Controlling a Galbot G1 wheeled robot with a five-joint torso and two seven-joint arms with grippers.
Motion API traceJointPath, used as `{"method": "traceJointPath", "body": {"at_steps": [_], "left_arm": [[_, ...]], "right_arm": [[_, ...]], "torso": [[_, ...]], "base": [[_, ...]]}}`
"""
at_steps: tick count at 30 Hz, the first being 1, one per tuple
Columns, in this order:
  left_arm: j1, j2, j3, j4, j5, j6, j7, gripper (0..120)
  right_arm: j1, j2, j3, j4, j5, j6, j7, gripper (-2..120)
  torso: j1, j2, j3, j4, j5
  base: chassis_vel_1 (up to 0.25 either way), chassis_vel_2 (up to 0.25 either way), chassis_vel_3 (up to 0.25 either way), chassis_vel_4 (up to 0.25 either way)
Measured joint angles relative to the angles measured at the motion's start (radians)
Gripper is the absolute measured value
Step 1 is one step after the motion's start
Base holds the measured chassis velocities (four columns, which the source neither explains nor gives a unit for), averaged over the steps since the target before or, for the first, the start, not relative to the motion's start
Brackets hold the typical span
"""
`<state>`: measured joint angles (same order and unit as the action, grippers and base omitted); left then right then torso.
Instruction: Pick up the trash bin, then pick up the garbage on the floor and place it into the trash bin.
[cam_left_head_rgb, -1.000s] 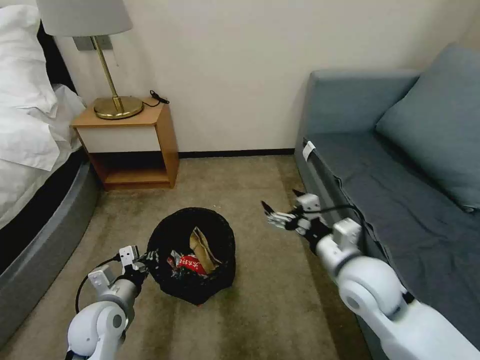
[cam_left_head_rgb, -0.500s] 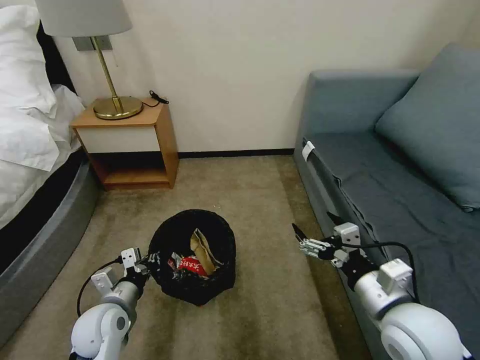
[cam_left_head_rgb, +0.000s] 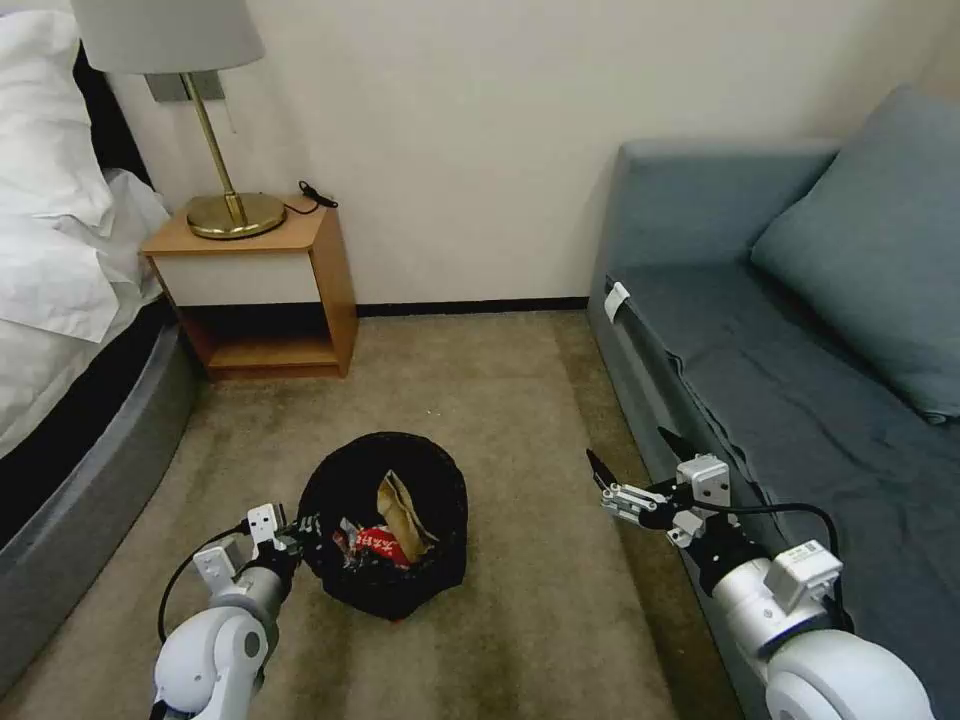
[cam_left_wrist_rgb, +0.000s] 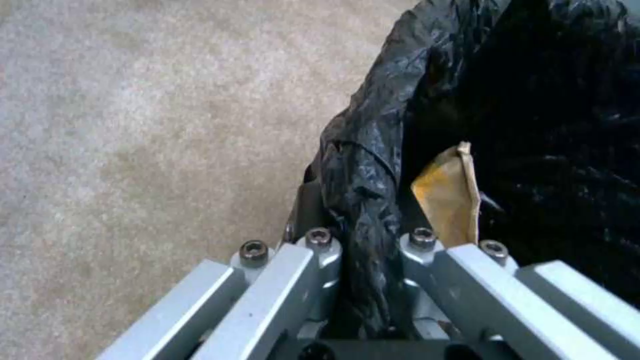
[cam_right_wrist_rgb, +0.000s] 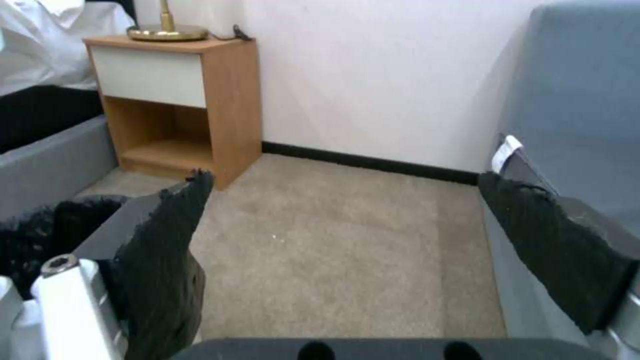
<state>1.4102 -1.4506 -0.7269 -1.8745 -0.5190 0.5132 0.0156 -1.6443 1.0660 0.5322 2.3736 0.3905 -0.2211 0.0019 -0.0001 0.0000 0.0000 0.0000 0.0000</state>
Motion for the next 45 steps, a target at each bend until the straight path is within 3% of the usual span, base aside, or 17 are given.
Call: {"method": "traceJointPath", "body": {"at_steps": [4, 7, 10, 16, 20, 21, 25, 26, 29, 40, 45], "left_arm": [[-0.004, 0.001, -0.005, 0.023, 0.006, -0.001, -0.001, 5], [-0.004, 0.001, -0.006, 0.027, 0.006, -0.004, 0.001, 12], [-0.005, 0.002, -0.008, 0.033, 0.006, -0.012, 0.006, 27], [-0.001, 0.003, -0.010, 0.036, 0.013, -0.032, 0.022, 43], [0.011, 0.005, -0.012, 0.026, 0.018, -0.051, 0.031, 65], [0.011, 0.005, -0.012, 0.026, 0.018, -0.051, 0.031, 65], [0.020, 0.010, -0.021, 0.017, 0.031, -0.107, 0.063, 81], [0.020, 0.010, -0.021, 0.017, 0.031, -0.107, 0.063, 81], [0.029, 0.013, -0.027, -0.001, 0.039, -0.127, 0.080, 96], [0.056, 0.017, -0.039, -0.054, 0.095, -0.153, 0.109, 100], [0.068, 0.017, -0.045, -0.074, 0.128, -0.196, 0.134, 100]], "right_arm": [[-0.005, 0.008, 0.002, -0.001, -0.010, 0.013, -0.008, 100], [-0.006, 0.010, 0.003, -0.001, -0.012, 0.015, -0.011, 100], [-0.007, 0.016, 0.006, -0.001, -0.014, 0.015, -0.013, 100], [-0.010, 0.032, 0.011, 0.000, -0.019, 0.016, -0.017, 100], [-0.024, 0.051, 0.016, 0.003, -0.029, 0.020, -0.020, 100], [-0.024, 0.051, 0.016, 0.003, -0.029, 0.020, -0.020, 100], [-0.040, 0.069, 0.025, 0.006, -0.042, 0.028, -0.026, 100], [-0.040, 0.069, 0.025, 0.006, -0.042, 0.028, -0.026, 100], [-0.046, 0.084, 0.026, 0.006, -0.052, 0.031, -0.026, 100], [-0.060, 0.113, 0.027, 0.008, -0.069, 0.040, -0.026, 100], [-0.066, 0.125, 0.035, 0.011, -0.071, 0.044, -0.028, 100]], "torso": [[0.000, 0.000, 0.000, 0.0001, -0.0001], [0.000, 0.000, 0.000, 0.0000, 0.0000], [0.000, 0.000, 0.000, 0.0000, 0.0001], [0.000, 0.000, 0.000, -0.0001, 0.0000], [0.000, 0.000, 0.000, 0.0000, 0.0000], [0.000, 0.000, 0.000, 0.0000, 0.0000], [0.000, 0.000, 0.000, 0.0000, -0.0001], [0.000, 0.000, 0.000, 0.0000, -0.0001], [0.000, 0.000, 0.000, 0.0000, -0.0001], [0.000, 0.000, 0.000, 0.0000, 0.0000], [0.000, 0.000, 0.000, 0.0000, -0.0001]], "base": [[0.000, 0.000, 0.000, 0.000], [0.000, 0.000, 0.000, 0.000], [0.000, 0.000, 0.000, 0.000], [0.000, 0.000, 0.000, 0.000], [0.000, 0.000, 0.000, 0.000], [0.000, 0.000, 0.000, 0.000], [0.000, 0.000, 0.000, 0.000], [0.000, 0.000, 0.000, 0.000], [0.000, 0.000, 0.000, 0.000], [0.000, 0.000, 0.000, 0.000], [0.000, 0.000, 0.000, 0.000]]}}
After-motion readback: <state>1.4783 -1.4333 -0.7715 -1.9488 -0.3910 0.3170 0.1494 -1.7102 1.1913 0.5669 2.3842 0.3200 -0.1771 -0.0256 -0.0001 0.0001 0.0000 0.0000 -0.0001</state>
